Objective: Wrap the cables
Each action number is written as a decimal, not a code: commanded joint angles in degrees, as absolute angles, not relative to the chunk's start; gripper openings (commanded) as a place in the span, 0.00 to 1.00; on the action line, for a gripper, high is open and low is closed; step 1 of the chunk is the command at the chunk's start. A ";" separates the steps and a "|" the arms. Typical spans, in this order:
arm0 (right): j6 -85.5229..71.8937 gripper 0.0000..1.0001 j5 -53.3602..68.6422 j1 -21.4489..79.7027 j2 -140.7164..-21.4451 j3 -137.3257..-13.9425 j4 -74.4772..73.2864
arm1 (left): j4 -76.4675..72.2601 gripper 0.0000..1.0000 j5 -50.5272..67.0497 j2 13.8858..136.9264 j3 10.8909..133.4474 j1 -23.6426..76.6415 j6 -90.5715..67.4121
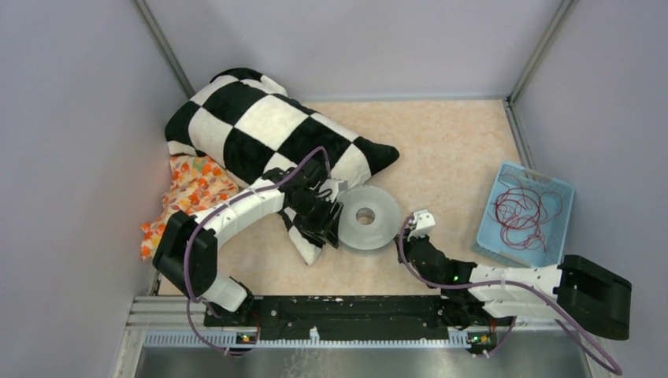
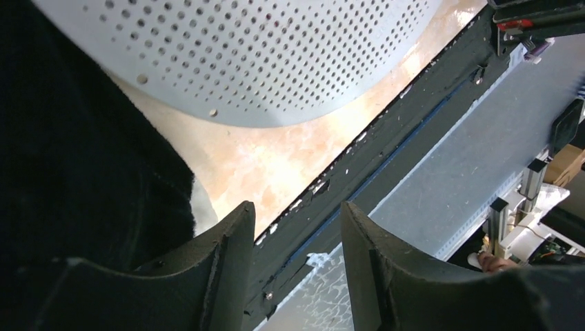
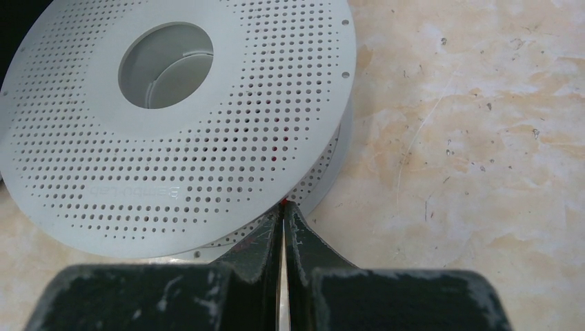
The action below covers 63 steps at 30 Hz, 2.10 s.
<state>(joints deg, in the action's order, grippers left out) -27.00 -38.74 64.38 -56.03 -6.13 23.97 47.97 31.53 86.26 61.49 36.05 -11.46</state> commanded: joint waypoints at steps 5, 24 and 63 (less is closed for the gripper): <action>-27.62 0.00 -40.02 64.99 -53.74 -8.09 24.71 | 33.27 0.57 28.52 83.49 55.15 36.74 -14.19; -29.86 0.00 -40.19 64.99 -58.50 -11.19 23.45 | 25.24 0.55 39.19 91.73 57.44 39.91 -13.77; -36.25 0.88 -53.27 64.98 -36.60 -27.05 -22.09 | 20.37 0.54 40.32 99.04 67.16 42.39 -14.33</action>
<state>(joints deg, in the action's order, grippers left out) -35.57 -46.70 64.40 -39.97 -21.65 -13.41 21.78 39.64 98.98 64.42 42.11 -14.46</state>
